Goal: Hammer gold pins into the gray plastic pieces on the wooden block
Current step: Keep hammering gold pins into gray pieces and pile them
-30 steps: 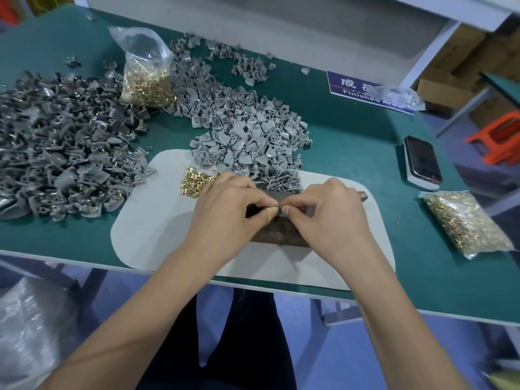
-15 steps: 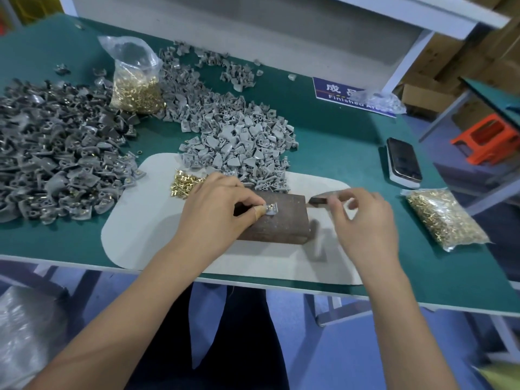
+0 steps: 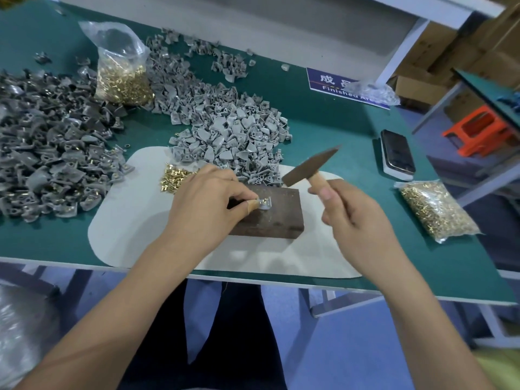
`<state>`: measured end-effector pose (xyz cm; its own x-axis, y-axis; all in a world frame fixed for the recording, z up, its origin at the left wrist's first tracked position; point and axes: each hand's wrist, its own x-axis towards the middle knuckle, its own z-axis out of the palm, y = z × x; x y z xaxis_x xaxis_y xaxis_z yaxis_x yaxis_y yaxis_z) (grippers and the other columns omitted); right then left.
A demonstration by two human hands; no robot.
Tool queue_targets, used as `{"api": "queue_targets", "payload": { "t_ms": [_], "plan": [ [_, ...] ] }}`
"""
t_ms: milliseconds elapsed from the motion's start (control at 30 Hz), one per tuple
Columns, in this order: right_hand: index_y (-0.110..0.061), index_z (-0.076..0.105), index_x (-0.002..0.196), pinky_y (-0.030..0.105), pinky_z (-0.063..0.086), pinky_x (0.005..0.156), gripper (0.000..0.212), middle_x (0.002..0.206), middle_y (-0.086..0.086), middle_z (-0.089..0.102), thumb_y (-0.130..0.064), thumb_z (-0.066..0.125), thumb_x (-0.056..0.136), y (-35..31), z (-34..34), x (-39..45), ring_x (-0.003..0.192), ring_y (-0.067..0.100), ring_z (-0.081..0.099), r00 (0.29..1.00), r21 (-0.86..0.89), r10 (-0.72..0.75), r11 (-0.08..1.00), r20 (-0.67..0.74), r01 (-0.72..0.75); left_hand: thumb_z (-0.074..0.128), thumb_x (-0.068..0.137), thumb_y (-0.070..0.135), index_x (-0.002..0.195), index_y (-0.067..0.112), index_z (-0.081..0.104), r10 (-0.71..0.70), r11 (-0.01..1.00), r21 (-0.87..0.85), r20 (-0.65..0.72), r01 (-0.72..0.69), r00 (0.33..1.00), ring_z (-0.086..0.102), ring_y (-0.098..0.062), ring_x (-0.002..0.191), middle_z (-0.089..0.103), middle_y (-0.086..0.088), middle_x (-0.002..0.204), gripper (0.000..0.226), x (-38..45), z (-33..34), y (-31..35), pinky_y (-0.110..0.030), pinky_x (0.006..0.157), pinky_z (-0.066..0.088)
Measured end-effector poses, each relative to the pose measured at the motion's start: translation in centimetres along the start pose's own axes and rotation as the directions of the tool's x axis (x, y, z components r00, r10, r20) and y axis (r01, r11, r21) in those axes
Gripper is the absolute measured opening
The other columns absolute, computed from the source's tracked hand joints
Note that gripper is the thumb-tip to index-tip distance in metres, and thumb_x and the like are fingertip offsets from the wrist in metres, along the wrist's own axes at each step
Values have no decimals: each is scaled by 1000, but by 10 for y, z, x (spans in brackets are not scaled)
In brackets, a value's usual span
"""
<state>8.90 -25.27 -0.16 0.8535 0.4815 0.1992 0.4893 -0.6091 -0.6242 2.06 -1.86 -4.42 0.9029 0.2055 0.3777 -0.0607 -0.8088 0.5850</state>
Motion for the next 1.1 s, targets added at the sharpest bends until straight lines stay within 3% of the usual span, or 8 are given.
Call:
{"api": "queue_targets", "payload": {
  "t_ms": [167, 300, 467, 600, 733, 867, 967, 1100],
  "plan": [
    [-45, 62, 117, 28, 46, 64, 24, 75, -21, 59, -48, 40, 107, -9, 5, 1, 71, 13, 56, 998, -108, -22, 994, 59, 28, 76, 84, 44, 90, 35, 80, 23, 1000, 12, 8, -23, 1000, 51, -17, 87, 63, 12, 78, 12, 2, -3, 1, -39, 74, 46],
    [-40, 64, 116, 25, 43, 62, 28, 75, -19, 58, -49, 39, 107, -15, 2, 1, 71, 11, 55, 997, -110, -80, 991, -2, 80, 77, 83, 43, 90, 35, 80, 32, 999, 21, 5, -32, 999, 52, -19, 86, 63, 12, 78, 12, 3, -3, 1, -42, 74, 47],
    [-47, 59, 106, 18, 37, 52, 20, 70, -19, 56, -53, 39, 105, -14, 6, 0, 64, 8, 50, 995, -149, -28, 988, 98, 43, 76, 83, 44, 93, 33, 81, 36, 999, 24, 5, -36, 999, 52, -18, 87, 64, 12, 80, 15, 3, -3, 1, -42, 74, 47],
    [-43, 61, 114, 24, 43, 57, 27, 75, -15, 59, -53, 38, 105, -18, 6, -2, 69, 12, 56, 998, -82, -36, 996, -46, 32, 76, 84, 44, 94, 33, 80, 57, 997, 44, 25, -58, 998, 53, -17, 90, 66, 13, 82, 15, 5, -6, 1, -40, 75, 47],
    [-44, 63, 117, 25, 35, 52, 26, 67, -22, 56, -49, 40, 106, -15, 15, -10, 62, 8, 50, 997, -121, 7, 993, 76, 3, 74, 87, 46, 96, 37, 79, 86, 991, 98, 87, -95, 992, 53, -16, 96, 68, 15, 88, 14, 10, -10, -1, -39, 78, 47],
    [-43, 65, 111, 16, 37, 54, 26, 66, -20, 54, -49, 40, 106, -18, 14, -8, 62, 10, 50, 999, -17, -15, 1000, -49, 14, 74, 86, 45, 95, 38, 78, 86, 989, 114, 76, -94, 993, 53, -15, 96, 68, 16, 88, 12, 10, -10, 0, -37, 77, 46],
    [-41, 65, 115, 26, 42, 53, 28, 65, -13, 56, -51, 41, 105, -18, 17, -8, 60, 13, 47, 998, -81, -5, 997, 60, 10, 75, 85, 44, 94, 36, 79, 85, 990, 111, 74, -92, 994, 54, -16, 95, 69, 15, 88, 13, 10, -10, 0, -37, 75, 47],
    [-45, 65, 126, 10, 41, 59, 30, 68, -27, 56, -48, 42, 107, -21, 15, -7, 65, 1, 54, 996, -25, -39, 999, -76, 37, 75, 84, 47, 95, 38, 79, 81, 990, 112, 73, -89, 994, 53, -14, 93, 68, 17, 87, 14, 10, -10, -1, -34, 72, 44]
  ]
}}
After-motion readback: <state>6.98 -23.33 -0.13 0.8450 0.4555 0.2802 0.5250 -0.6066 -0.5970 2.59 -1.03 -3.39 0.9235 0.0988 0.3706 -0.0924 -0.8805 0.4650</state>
